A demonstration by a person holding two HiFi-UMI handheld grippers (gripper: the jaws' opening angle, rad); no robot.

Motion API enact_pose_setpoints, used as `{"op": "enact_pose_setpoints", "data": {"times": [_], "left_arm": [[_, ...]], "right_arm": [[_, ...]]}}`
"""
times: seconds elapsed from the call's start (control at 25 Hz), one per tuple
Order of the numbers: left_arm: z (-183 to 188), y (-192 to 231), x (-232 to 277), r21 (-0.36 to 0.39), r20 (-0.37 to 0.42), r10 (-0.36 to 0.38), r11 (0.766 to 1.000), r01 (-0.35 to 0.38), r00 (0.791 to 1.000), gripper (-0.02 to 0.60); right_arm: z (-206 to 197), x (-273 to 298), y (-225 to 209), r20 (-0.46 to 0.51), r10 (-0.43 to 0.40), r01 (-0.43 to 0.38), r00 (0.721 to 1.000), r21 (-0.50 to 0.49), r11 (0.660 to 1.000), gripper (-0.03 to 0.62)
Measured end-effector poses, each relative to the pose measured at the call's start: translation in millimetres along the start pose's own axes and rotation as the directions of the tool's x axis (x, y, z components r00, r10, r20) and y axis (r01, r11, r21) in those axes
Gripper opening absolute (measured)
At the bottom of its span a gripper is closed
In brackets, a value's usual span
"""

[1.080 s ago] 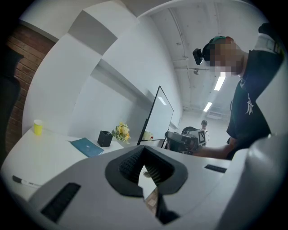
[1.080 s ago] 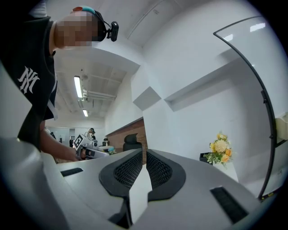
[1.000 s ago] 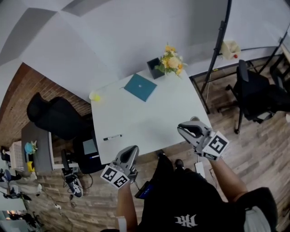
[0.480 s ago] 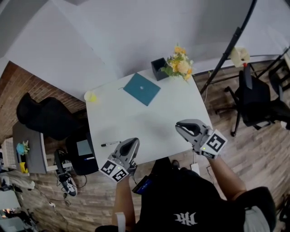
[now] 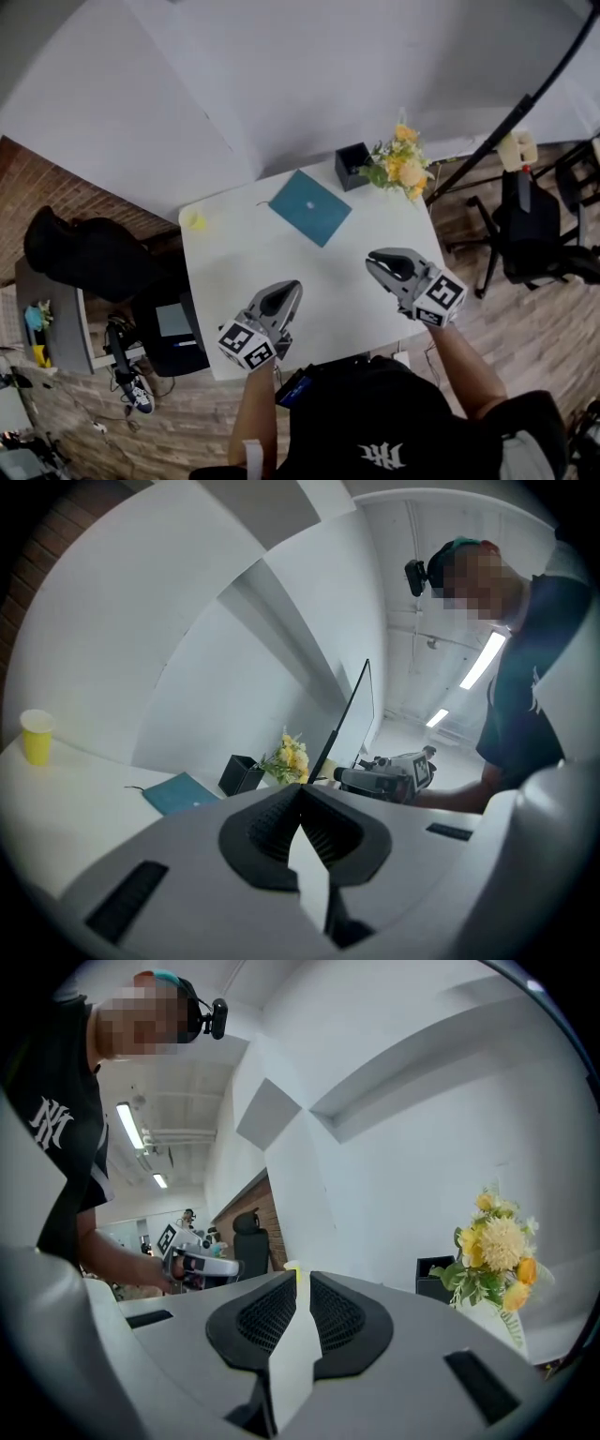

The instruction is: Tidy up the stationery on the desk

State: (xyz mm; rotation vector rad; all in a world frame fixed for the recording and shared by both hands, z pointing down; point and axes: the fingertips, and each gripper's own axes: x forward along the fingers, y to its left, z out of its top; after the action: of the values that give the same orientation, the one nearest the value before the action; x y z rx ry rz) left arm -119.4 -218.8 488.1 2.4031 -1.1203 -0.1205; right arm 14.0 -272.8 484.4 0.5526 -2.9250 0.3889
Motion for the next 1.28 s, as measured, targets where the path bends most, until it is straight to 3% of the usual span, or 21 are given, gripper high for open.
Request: {"op": "enact_pose_setpoints", "data": {"times": [0.16,0.4,0.52,0.64,0.76,0.88,1.04,1.28], "left_arm": [[-5.9,35.3,8.8,-0.069,0.02,0.04,0.997,-0.039,0.999,-0.003],[-23.7,75.7,35.8,-0.133,-0.029,0.107,0.985,-0.11,0.994,0.0],[-28.2,97.1,52.1,-0.195,-0.026,0.16,0.967,-0.162,0.987,0.005],[-34.7,121.2,68.1,-0.25,-0.038,0.211,0.944,-0.214,0.977,0.008],[-45.0,142.9,81.1,-0.304,-0.054,0.262,0.915,-0.266,0.963,0.042],[-53.8,165.7,92.1,-0.332,-0.078,0.317,0.886,-0.324,0.945,0.074],[-67.8,186.3,104.9,-0.373,-0.117,0.367,0.845,-0.383,0.923,0.103],[-90.5,204.5,115.9,-0.388,-0.2,0.407,0.802,-0.453,0.891,0.151]], "right_arm": [[0.7,30.4,-18.5,-0.039,-0.018,0.016,0.999,-0.043,0.999,0.049],[-5.4,75.0,-58.9,-0.07,-0.045,0.042,0.997,-0.043,0.998,0.051],[-14.1,96.8,-79.4,-0.102,-0.039,0.035,0.994,-0.045,0.998,0.051],[-30.3,121.2,-102.2,-0.153,-0.028,0.025,0.988,-0.022,0.999,0.105],[-49.2,139.9,-123.8,-0.201,-0.026,0.028,0.979,0.01,1.0,0.115],[-73.0,159.4,-144.4,-0.282,-0.037,0.045,0.959,0.021,0.999,0.12],[-100.5,177.2,-168.9,-0.391,-0.078,0.084,0.917,-0.002,0.996,0.178],[-121.6,199.6,-179.5,-0.491,-0.104,0.104,0.865,-0.029,0.994,0.179]]}}
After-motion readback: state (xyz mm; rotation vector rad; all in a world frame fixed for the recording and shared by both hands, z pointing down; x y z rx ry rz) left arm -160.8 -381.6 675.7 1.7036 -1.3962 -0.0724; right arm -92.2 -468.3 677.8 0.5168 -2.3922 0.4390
